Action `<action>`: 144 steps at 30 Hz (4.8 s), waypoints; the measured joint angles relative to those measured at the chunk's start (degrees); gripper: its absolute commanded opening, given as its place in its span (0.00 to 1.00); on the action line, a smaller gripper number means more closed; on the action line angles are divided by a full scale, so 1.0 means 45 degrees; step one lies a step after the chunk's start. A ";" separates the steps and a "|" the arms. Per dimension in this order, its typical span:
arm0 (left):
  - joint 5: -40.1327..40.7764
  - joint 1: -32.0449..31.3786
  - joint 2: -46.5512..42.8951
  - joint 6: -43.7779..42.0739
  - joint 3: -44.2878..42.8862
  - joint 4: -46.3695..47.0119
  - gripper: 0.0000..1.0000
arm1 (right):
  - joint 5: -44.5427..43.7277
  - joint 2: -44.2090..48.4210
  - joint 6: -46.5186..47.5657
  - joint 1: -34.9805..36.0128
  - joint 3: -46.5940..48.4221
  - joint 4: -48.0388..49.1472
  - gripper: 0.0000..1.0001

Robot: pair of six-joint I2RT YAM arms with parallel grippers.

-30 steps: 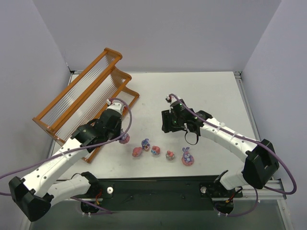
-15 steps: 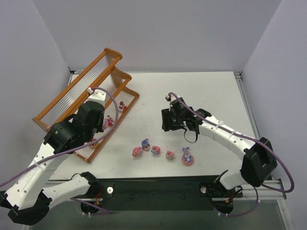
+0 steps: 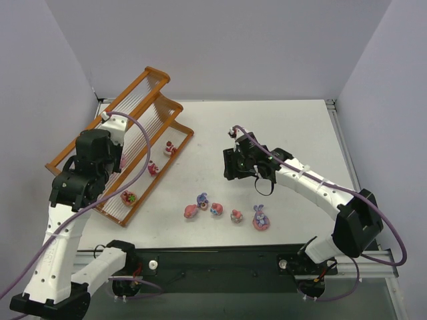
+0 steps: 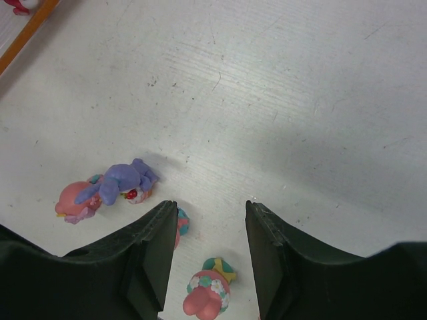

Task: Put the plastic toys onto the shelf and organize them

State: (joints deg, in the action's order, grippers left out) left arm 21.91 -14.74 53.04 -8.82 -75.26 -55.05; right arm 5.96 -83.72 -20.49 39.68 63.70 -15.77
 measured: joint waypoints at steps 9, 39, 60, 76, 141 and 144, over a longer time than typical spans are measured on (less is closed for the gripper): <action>-0.2613 0.1549 0.0053 -0.1491 0.0223 0.0797 0.00 | 0.0131 -0.0112 0.0194 -0.0243 0.0233 -0.0418 0.45; -0.1224 0.2676 -0.0704 -0.2157 0.2822 0.0996 0.00 | 0.1122 -0.0107 0.0525 -0.1846 0.0801 -0.1316 0.44; -0.1049 0.2793 -0.1588 -0.2166 0.3439 0.1341 0.31 | 0.1253 -0.0078 0.0525 -0.2084 0.0801 -0.1311 0.44; -0.1039 0.2788 -0.1093 -0.1676 0.2419 0.0641 0.80 | 0.1316 -0.0078 0.0520 -0.2113 0.0801 -0.1311 0.44; -0.4745 -0.7800 0.4886 0.3002 0.5629 0.6829 0.27 | 0.0855 0.1253 -0.0699 -0.2409 -0.0593 -0.1423 0.44; -0.4745 -0.7800 0.5056 0.2997 0.5629 0.6999 0.28 | 0.0850 0.1253 -0.0695 -0.2409 -0.0612 -0.1418 0.44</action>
State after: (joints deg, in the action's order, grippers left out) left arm 0.56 -49.84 75.79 4.67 -49.93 -23.55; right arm 9.78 -78.08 -23.62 28.84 60.95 -22.15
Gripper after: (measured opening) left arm 0.275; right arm 0.443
